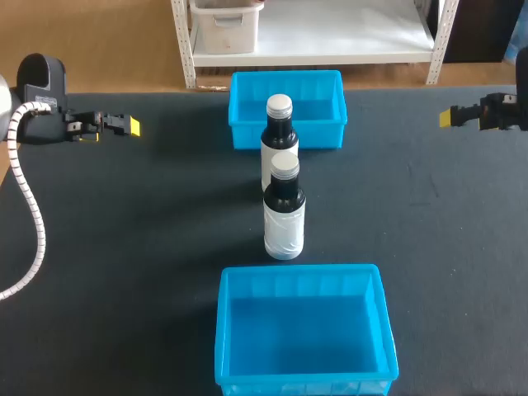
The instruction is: Pick up the bottle, and place it in the far bin if it is heavy, or in the near bin if it is light.
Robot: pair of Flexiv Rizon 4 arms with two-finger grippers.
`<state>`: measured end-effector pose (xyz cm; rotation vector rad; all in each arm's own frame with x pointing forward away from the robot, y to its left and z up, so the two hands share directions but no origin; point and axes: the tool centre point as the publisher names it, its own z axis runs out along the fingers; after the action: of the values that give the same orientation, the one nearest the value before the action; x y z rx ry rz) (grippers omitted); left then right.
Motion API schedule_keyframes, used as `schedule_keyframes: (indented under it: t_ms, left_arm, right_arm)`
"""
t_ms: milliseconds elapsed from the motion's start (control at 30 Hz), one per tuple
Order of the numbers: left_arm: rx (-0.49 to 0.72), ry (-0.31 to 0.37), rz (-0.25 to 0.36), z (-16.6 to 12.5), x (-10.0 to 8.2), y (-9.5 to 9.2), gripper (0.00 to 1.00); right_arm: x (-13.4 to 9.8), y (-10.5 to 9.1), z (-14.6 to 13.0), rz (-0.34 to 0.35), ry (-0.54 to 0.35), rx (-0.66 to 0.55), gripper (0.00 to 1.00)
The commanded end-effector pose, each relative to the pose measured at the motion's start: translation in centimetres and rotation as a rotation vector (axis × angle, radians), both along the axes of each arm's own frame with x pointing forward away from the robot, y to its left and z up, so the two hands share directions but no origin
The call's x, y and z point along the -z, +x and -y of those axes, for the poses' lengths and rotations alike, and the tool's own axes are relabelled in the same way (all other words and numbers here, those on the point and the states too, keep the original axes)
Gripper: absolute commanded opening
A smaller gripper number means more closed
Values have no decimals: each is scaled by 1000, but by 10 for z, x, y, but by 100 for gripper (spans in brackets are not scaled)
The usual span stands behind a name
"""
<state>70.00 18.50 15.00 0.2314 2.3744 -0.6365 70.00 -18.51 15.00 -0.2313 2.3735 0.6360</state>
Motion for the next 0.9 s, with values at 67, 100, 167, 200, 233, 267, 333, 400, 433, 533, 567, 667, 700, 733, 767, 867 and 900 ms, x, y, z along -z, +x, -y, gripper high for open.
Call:
schedule_keyframes:
  t_ms: [67,100,167,200,233,267,333,400,433,533,567,667,700,733,767,867,900]
  left_arm:
    - [0,0,0,0,0,0,100]
    - [0,0,0,0,0,0,100]
    - [0,0,0,0,0,0,100]
    - [0,0,0,0,0,0,100]
    - [0,0,0,0,0,0,100]
    - [0,0,0,0,0,0,100]
    - [0,0,0,0,0,0,100]
    - [0,0,0,0,0,0,100]
    - [0,0,0,0,0,0,100]
    - [0,0,0,0,0,0,100]
    - [0,0,0,0,0,0,100]
    - [0,0,0,0,0,0,100]
    - [0,0,0,0,0,0,100]
    - [0,0,0,0,0,0,100]
    - [0,0,0,0,0,0,100]
    - [0,0,0,0,0,0,100]
    - [0,0,0,0,0,0,100]
  right_arm:
    - [0,0,0,0,0,0,100]
    - [0,0,0,0,0,0,100]
    - [0,0,0,0,0,0,100]
    - [0,0,0,0,0,0,100]
    - [0,0,0,0,0,0,100]
    - [0,0,0,0,0,0,100]
    - [0,0,0,0,0,0,100]
    - [0,0,0,0,0,0,100]
    - [0,0,0,0,0,0,100]
    - [0,0,0,0,0,0,100]
    - [0,0,0,3,2,-8,100]
    - [-3,-1,1,20,13,-53,100]
    - [-3,-1,1,23,13,-69,100]
    - [-4,-1,2,29,16,-86,100]
    - [-5,-1,2,32,23,-98,100]
    - [-8,-2,4,47,66,-139,100]
    - [-8,-2,4,51,79,-155,100]
